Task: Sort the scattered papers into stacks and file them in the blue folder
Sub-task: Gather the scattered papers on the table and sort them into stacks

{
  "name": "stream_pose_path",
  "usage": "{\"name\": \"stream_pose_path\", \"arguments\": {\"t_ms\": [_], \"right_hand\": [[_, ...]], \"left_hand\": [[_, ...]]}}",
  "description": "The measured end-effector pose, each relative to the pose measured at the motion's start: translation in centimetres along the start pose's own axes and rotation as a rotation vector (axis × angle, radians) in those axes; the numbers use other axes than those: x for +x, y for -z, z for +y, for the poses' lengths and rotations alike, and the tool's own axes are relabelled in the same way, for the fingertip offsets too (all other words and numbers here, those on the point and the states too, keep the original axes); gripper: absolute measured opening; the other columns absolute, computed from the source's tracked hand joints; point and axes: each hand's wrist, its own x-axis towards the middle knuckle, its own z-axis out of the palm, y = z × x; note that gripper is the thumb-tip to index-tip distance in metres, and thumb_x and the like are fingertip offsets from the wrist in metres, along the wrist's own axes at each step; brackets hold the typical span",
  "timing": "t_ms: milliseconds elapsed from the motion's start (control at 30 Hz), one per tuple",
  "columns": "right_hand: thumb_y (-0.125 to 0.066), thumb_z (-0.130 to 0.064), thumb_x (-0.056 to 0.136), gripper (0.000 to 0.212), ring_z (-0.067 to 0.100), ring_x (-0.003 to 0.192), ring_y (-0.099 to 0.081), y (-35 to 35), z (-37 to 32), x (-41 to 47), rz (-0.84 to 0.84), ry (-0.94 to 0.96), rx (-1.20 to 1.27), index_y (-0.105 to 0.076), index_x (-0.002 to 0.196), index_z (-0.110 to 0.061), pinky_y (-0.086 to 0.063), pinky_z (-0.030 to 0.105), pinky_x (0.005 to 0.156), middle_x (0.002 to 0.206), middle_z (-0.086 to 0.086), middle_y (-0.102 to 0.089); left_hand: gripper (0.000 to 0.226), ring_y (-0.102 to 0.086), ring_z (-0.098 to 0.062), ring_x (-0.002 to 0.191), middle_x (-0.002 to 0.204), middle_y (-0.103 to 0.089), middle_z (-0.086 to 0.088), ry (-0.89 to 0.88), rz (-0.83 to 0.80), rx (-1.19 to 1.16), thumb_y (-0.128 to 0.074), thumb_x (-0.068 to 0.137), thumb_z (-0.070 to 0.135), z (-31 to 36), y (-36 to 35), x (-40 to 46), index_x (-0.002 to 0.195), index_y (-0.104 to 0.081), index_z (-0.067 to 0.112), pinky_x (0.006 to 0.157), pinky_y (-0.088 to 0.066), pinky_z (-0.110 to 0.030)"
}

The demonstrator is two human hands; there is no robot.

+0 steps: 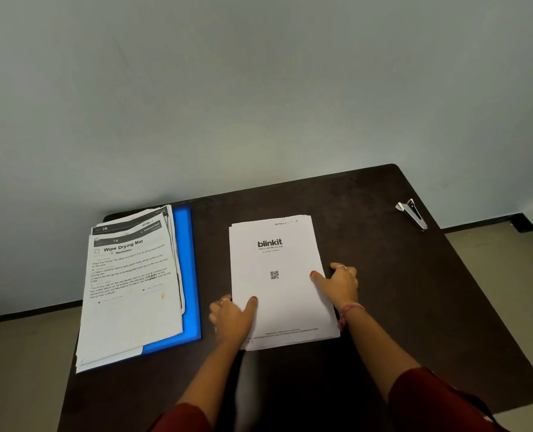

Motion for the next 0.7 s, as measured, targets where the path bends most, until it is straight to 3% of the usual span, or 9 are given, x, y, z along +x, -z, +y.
{"name": "stream_pose_path", "arguments": {"t_ms": [233, 433, 600, 700], "right_hand": [[-0.081, -0.033, 0.073, 0.067, 0.034, 0.115, -0.049, -0.5, -0.5, 0.1, -0.062, 0.053, -0.14, -0.05, 0.126, -0.007, -0.044, 0.039, 0.1, 0.128, 0.014, -0.041], [-0.084, -0.031, 0.07, 0.085, 0.034, 0.119, -0.052, -0.4, -0.6, 0.6, -0.107, 0.058, -0.188, -0.037, 0.137, -0.005, -0.046, 0.04, 0.1, 0.131, 0.016, -0.049], [-0.079, -0.037, 0.073, 0.066, 0.031, 0.114, -0.057, 0.2, -0.1, 0.6, -0.153, 0.082, -0.223, -0.045, 0.123, -0.012, -0.05, 0.039, 0.093, 0.122, 0.008, -0.061], [-0.077, -0.033, 0.077, 0.052, 0.028, 0.11, -0.059, 0.9, 0.2, 0.4, -0.226, 0.142, -0.228, -0.055, 0.117, -0.009, -0.047, 0.029, 0.081, 0.121, 0.007, -0.062]], "left_hand": [[0.084, -0.042, -0.037, 0.125, 0.136, -0.041, -0.019, 0.179, 0.049, -0.091, -0.074, 0.076, 0.049, 2.9, -1.8, 1.1, 0.135, -0.037, 0.002, 0.103, -0.039, -0.051], [0.057, -0.053, -0.035, 0.113, 0.118, -0.058, -0.014, 0.243, 0.062, -0.116, -0.075, 0.076, 0.036, 2.3, -2.2, 2.2, 0.116, -0.05, 0.005, 0.097, -0.045, -0.048], [0.04, -0.053, -0.035, 0.112, 0.116, -0.061, -0.015, 0.274, -0.002, -0.12, -0.07, 0.079, 0.025, 2.5, -2.7, 2.7, 0.111, -0.058, 0.003, 0.092, -0.049, -0.044], [0.027, -0.056, -0.033, 0.106, 0.113, -0.061, -0.015, 0.234, 0.018, -0.152, -0.067, 0.081, 0.015, 2.8, -2.8, 2.0, 0.105, -0.058, 0.006, 0.09, -0.05, -0.039]]}}
